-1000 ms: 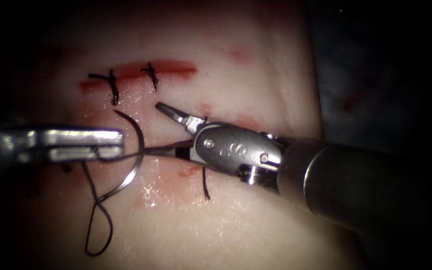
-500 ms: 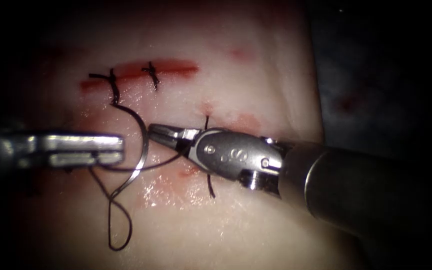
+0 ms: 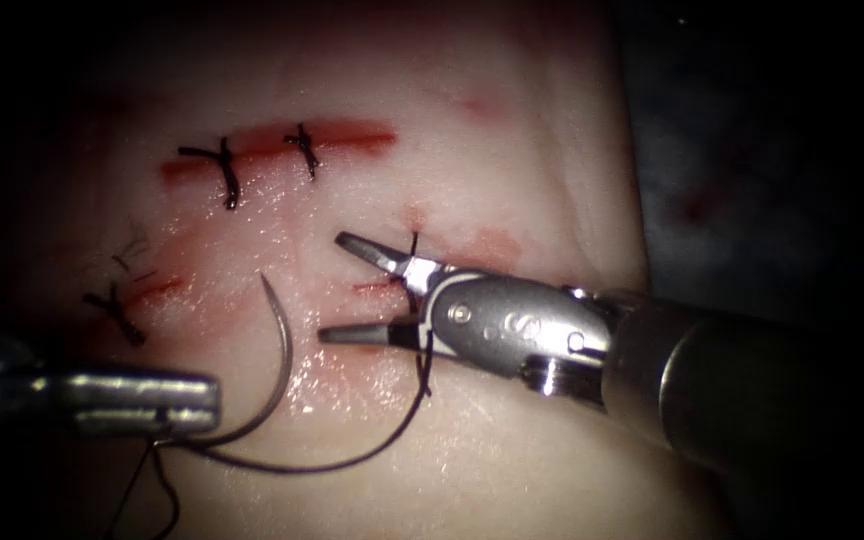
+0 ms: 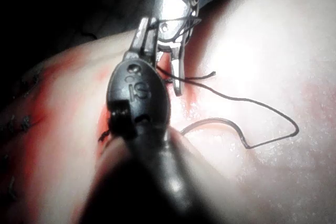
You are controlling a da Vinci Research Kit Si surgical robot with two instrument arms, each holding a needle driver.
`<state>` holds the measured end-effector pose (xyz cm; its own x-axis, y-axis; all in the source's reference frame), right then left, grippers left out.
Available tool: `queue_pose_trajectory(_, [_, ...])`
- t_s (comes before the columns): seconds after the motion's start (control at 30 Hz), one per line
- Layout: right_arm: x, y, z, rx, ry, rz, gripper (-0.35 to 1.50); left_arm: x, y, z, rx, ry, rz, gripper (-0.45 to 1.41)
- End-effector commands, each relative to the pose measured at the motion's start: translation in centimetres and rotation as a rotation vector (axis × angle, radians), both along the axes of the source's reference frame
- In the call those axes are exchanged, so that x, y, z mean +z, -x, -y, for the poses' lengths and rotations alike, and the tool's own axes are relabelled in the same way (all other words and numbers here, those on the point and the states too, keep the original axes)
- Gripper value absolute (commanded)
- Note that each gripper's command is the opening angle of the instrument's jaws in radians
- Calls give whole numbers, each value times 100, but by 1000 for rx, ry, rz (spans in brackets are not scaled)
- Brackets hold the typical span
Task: Wound Closure
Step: Place suture out of the way with left end-effector
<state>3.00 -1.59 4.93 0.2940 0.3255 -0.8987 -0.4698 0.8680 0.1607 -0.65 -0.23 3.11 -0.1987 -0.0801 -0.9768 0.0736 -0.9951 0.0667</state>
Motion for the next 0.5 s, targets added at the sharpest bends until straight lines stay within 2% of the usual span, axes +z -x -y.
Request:
queue_pose_trajectory(0.03, [-3, 19, 1, -10, -7, -4, 143, 7, 5, 3, 17, -4, -11, -45])
queue_pose_trajectory(0.1, [-11, 39, 4, -26, -11, -11, 143, 12, 8, 20, 44, -16, -32, -45])
queue_pose_trajectory(0.13, [-16, 52, 7, -27, -14, -4, 145, 15, 10, 27, 53, -23, -40, -27])
queue_pose_trajectory(0.17, [-19, 62, 9, -27, -13, -6, 147, 18, 12, 33, 56, -41, -49, 17])
queue_pose_trajectory(0.2, [-22, 70, 11, -27, -12, -10, 148, 22, 14, 39, 57, -47, -54, 32])
queue_pose_trajectory(0.23, [-26, 83, 15, -30, -9, -13, 148, 28, 19, 46, 55, -61, -62, 46])
queue_pose_trajectory(0.3, [-30, 98, 20, -36, -3, -11, 148, 38, 26, 55, 47, -79, -71, 53])
queue_pose_trajectory(0.4, [-34, 118, 27, -50, -4, -2, 148, 57, 37, 65, 8, -132, -95, 90])
queue_pose_trajectory(0.43, [-35, 125, 29, -54, -3, -3, 148, 65, 40, 67, -14, -157, -112, 108])
queue_pose_trajectory(0.5, [-36, 133, 32, -58, -1, -3, 148, 76, 42, 69, -54, -201, -143, 123])
